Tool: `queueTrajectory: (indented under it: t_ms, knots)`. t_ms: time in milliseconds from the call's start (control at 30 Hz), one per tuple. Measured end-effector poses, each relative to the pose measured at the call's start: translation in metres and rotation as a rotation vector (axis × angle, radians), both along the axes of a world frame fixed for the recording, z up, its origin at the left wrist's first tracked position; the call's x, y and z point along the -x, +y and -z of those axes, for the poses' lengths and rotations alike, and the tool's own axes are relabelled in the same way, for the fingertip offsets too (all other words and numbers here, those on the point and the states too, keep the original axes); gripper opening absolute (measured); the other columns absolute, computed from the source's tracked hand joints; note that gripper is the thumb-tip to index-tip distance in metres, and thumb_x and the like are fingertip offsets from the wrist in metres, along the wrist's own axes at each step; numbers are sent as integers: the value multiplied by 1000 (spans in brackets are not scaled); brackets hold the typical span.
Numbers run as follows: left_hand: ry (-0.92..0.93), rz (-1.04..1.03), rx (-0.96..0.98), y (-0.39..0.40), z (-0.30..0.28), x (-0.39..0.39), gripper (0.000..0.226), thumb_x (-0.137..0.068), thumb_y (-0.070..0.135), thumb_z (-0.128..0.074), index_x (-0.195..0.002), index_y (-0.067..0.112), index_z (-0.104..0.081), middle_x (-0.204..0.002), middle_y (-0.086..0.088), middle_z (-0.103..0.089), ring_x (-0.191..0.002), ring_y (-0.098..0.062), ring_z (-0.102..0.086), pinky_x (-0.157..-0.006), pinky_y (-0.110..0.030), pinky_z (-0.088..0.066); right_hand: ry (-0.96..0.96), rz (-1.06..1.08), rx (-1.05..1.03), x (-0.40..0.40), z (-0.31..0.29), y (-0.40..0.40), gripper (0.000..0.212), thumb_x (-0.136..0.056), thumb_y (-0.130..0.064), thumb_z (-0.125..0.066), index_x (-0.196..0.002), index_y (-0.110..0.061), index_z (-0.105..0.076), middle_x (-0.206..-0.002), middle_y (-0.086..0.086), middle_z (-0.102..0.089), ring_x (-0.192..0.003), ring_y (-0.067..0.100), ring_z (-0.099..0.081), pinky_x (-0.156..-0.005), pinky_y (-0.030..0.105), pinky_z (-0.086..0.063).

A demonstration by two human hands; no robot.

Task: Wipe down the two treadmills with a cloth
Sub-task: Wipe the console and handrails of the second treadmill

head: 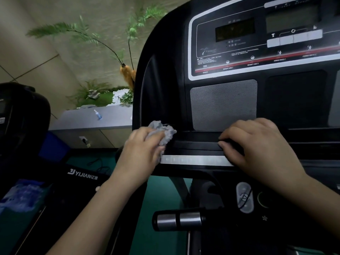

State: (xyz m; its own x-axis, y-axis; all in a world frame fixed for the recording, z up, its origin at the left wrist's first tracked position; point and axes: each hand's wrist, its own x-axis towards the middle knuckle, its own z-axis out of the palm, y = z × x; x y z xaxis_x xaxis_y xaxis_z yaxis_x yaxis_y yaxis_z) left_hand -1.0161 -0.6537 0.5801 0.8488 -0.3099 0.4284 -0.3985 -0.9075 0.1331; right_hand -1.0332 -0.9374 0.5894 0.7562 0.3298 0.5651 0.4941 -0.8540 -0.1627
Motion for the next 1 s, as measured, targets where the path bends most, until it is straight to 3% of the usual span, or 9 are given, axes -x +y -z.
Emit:
queueTrajectory:
  t_ms: [100, 200, 267, 333, 433, 667, 800, 900, 1000]
  knots:
    - [-156, -74, 322, 3, -20, -3, 29, -85, 6, -52, -108, 16, -68, -102, 1, -59, -97, -23, -55, -86, -26, -42, 2, 6, -1, 0, 0, -1, 19, -88, -36, -51, -83, -23, -64, -79, -8, -61, -71, 19, -57, -81, 34, -38]
    - [-317, -360, 614, 6, -38, -17, 27, -100, 20, -40, -116, 4, -54, -113, -10, -50, -101, -20, -50, -86, -25, -37, 5, 8, 1, 1, 0, 0, 19, -88, -36, -51, -84, -23, -64, -79, -7, -61, -72, 19, -57, -82, 35, -39]
    - [-159, -388, 538, 1, -32, -32, 46, -100, 34, -30, -130, 1, -43, -127, -20, -45, -113, -31, -48, -93, -37, -40, 0, 8, 4, 0, 0, 0, 19, -88, -36, -51, -84, -23, -64, -79, -7, -61, -72, 19, -57, -82, 35, -40]
    - [28, -327, 373, -5, -13, -40, 57, -101, 37, -30, -150, 8, -20, -144, -19, -33, -130, -35, -36, -108, -46, -33, 4, 11, 7, 0, 0, -1, 18, -88, -36, -52, -84, -23, -64, -80, -7, -61, -72, 19, -57, -82, 35, -39]
    - [37, -308, 330, -6, -14, -57, 66, -102, 31, -36, -154, 17, 0, -151, -18, -22, -135, -35, -30, -112, -45, -26, 8, 19, 20, -1, 0, 0, 17, -87, -36, -52, -84, -23, -64, -80, -7, -62, -72, 20, -57, -81, 34, -38]
    - [-30, -340, 239, -16, -61, -110, 65, -101, 34, -39, -154, 29, 0, -144, -23, -32, -109, -42, -52, -86, -44, -44, 0, 6, 26, -1, 0, 0, 17, -88, -35, -53, -84, -22, -64, -81, -7, -62, -72, 20, -57, -80, 36, -38]
    - [-13, -321, 252, -7, -37, -83, 65, -101, 36, -36, -151, 41, 6, -129, -21, -40, -97, -38, -52, -82, -41, -42, 1, 9, 22, 0, 0, 1, 17, -88, -35, -52, -84, -23, -64, -81, -7, -61, -74, 20, -57, -82, 36, -38]
    - [61, -300, 326, 4, -8, -46, 62, -102, 38, -32, -149, 46, 8, -109, -13, -44, -82, -26, -49, -72, -35, -37, -9, 13, 27, 1, 1, 1, 18, -89, -35, -52, -84, -23, -64, -81, -7, -61, -74, 20, -57, -83, 35, -38]
    - [20, -335, 277, 14, 16, -14, 58, -101, 36, -30, -153, 39, -4, -103, -12, -47, -89, -27, -47, -75, -32, -31, -12, 18, 29, 1, 2, 0, 18, -89, -35, -51, -85, -23, -64, -80, -7, -60, -75, 20, -56, -84, 35, -37]
